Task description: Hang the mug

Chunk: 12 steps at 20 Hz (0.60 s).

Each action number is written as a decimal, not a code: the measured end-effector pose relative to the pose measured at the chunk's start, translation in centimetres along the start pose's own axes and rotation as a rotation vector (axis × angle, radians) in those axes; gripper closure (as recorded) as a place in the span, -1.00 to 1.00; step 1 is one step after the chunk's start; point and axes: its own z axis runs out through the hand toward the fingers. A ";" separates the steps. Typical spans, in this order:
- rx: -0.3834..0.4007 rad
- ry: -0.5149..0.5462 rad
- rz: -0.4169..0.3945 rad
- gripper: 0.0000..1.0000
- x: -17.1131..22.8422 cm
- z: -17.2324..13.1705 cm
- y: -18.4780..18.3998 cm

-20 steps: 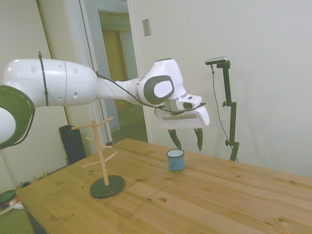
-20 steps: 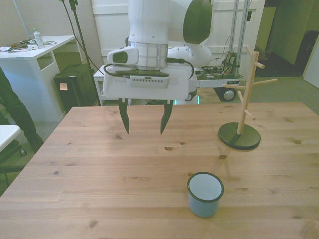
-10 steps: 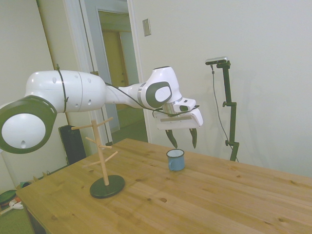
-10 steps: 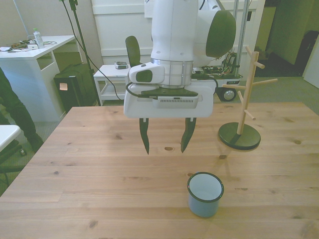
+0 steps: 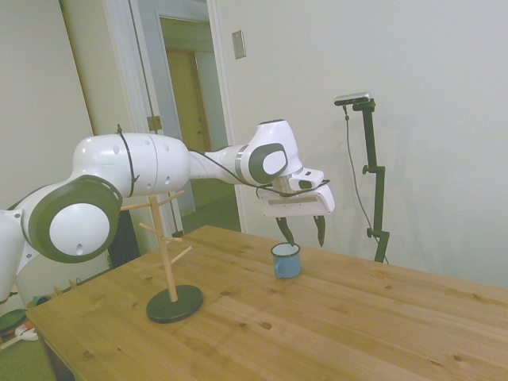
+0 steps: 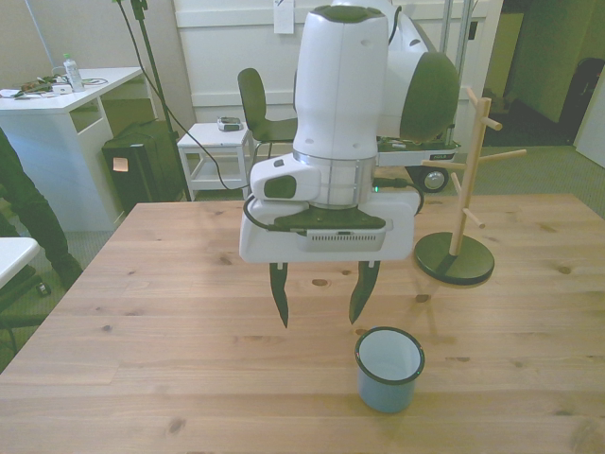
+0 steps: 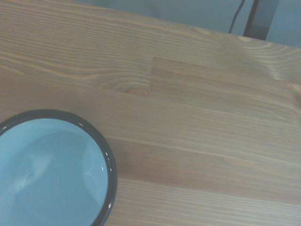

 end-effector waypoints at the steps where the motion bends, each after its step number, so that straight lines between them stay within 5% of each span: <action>1: 0.000 -0.001 -0.001 -1.00 -0.1 0.3 -0.5; 12: -0.013 -0.022 -0.020 -1.00 -0.3 4.2 -3.1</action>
